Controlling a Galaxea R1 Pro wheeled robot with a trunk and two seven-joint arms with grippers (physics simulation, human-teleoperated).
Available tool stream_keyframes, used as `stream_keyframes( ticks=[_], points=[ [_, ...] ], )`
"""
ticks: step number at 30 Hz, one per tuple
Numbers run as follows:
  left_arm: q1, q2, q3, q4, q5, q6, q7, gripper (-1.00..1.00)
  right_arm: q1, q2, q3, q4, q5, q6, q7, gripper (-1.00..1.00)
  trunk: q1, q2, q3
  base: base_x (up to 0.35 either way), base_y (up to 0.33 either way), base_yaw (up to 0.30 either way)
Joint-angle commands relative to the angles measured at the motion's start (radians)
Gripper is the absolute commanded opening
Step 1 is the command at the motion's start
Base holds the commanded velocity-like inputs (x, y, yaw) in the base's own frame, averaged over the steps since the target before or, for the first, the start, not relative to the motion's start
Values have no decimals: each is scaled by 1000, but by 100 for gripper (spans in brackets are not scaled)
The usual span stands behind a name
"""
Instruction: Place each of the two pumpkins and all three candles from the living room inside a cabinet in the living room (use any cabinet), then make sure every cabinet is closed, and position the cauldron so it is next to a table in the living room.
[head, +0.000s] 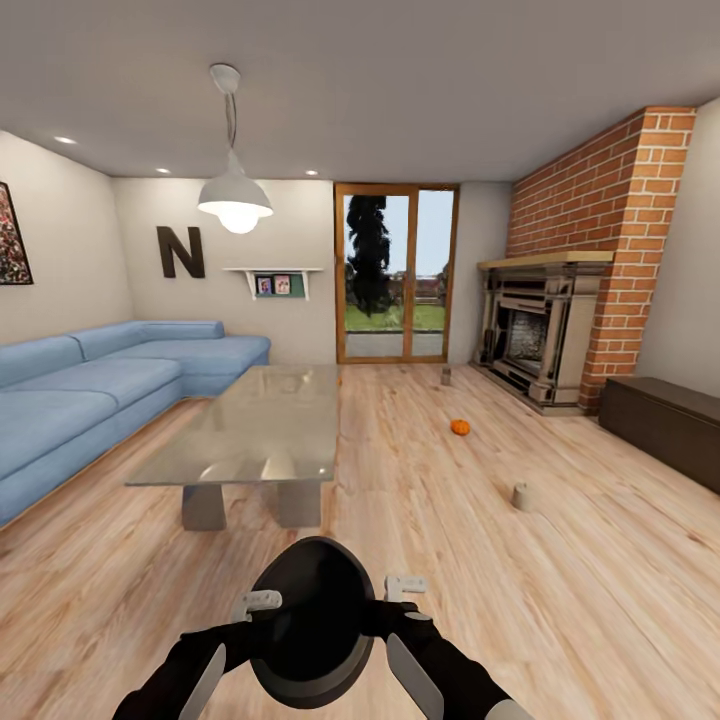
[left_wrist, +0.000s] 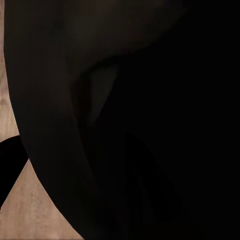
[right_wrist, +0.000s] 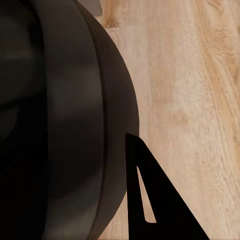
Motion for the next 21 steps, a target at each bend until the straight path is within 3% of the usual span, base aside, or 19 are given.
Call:
stream_keyframes(
  ticks=[1, 15, 21],
  points=[
    [-1, 1, -2, -19, 17, 6, 4, -100, -1, 0, 2, -1, 2, 5, -10, -100, 0, -1, -1, 101, 3, 1],
    [-1, 1, -2, -19, 17, 6, 4, -100, -1, 0, 2, -3, 3, 3, -10, -100, 0, -1, -1, 112, 25, 4],
    [-1, 1, -2, -18, 18, 6, 4, -100, -1, 0, 2, -4, 2, 3, -10, -100, 0, -1, 2, 140, 140, 179]
  ],
)
